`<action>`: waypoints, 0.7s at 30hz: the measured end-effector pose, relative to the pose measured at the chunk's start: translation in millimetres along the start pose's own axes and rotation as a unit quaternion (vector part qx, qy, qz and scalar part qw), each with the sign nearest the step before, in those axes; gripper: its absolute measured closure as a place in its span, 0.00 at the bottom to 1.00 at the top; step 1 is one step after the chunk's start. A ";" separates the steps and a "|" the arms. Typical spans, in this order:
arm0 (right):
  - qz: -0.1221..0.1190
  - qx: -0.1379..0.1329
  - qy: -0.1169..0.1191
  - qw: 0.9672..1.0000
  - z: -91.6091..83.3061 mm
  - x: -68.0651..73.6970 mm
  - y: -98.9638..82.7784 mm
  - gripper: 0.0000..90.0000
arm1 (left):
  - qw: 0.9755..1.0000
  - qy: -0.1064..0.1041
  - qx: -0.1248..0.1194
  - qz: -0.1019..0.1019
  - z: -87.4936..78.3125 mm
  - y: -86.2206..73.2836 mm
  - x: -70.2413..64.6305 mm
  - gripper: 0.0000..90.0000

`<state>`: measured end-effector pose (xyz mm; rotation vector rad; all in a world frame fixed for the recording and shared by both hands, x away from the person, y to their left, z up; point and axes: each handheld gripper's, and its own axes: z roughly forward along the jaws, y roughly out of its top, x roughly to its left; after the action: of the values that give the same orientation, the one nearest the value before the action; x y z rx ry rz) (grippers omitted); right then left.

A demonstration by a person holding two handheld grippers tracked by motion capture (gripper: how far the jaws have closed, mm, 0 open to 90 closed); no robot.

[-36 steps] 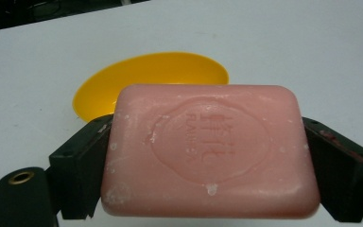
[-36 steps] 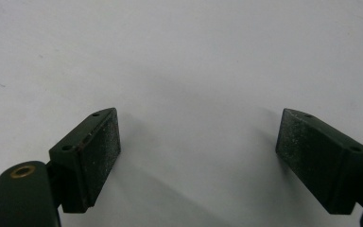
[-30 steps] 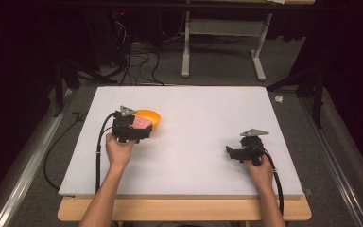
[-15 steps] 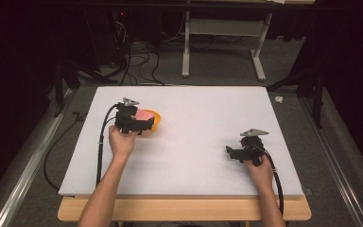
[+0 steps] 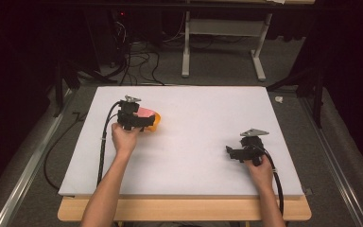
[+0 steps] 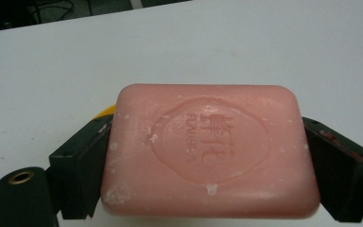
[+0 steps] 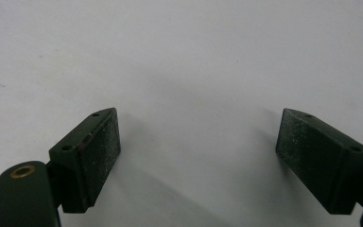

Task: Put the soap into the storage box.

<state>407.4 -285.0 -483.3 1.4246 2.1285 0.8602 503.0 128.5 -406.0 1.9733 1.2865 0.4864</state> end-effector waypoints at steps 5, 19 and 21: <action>0.000 0.000 0.000 1.000 0.0 0.0 0.0 0.17 | 1.000 0.008 0.009 -0.006 9.7 1.8 1.6 0.15; 0.001 0.000 0.000 1.000 0.0 0.0 0.0 0.17 | 0.999 0.022 0.030 -0.016 26.7 1.0 7.6 0.15; 0.001 0.001 0.000 1.000 -0.1 0.0 0.0 0.17 | 0.999 0.020 0.030 -0.018 28.7 0.9 8.1 0.15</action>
<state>407.3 -284.9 -483.2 1.4272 2.1287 0.8605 525.7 125.1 -425.1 1.9946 1.3752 0.4776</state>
